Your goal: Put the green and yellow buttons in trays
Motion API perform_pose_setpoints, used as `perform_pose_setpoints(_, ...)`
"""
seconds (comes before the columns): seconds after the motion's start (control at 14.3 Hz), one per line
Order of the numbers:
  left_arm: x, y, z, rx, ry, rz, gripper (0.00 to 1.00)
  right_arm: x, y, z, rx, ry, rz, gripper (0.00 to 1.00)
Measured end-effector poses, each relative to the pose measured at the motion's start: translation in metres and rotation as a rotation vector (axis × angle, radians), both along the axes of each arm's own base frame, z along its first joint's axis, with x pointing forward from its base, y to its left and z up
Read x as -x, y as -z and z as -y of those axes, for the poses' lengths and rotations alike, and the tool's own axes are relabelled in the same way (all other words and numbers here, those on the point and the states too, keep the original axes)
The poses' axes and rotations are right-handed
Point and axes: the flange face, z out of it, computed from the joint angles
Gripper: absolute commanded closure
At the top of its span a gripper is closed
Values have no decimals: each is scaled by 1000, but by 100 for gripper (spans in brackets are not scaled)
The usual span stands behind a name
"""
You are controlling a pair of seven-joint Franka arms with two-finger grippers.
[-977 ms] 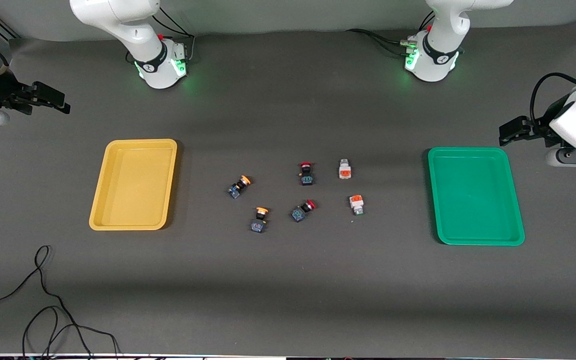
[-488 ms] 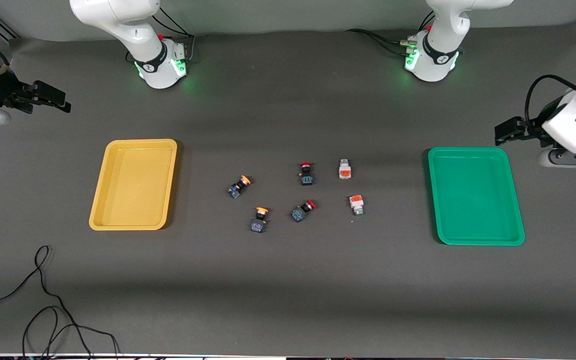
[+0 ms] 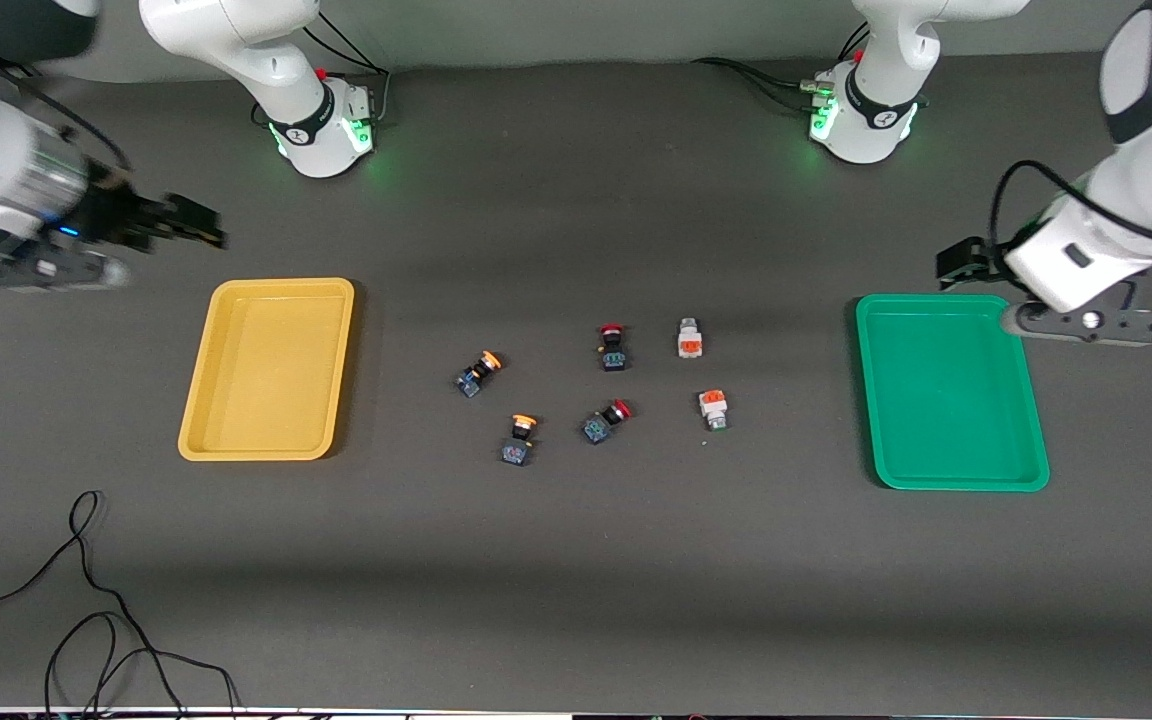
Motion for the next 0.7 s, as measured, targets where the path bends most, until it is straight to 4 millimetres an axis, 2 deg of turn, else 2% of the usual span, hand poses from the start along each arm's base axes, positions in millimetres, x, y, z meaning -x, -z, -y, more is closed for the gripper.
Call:
perform_pose_setpoints(0.21, 13, 19, 59, -16, -33, 10, 0, -20, 51, -75, 10, 27, 1, 0)
perform_pose_setpoints(0.42, 33, 36, 125, -7, -92, 39, 0, -29, 107, -144, 22, 24, 17, 0)
perform_pose_setpoints(0.7, 72, 56, 202, -11, -125, 64, 0, -48, 204, -189, -9, 73, 26, 0)
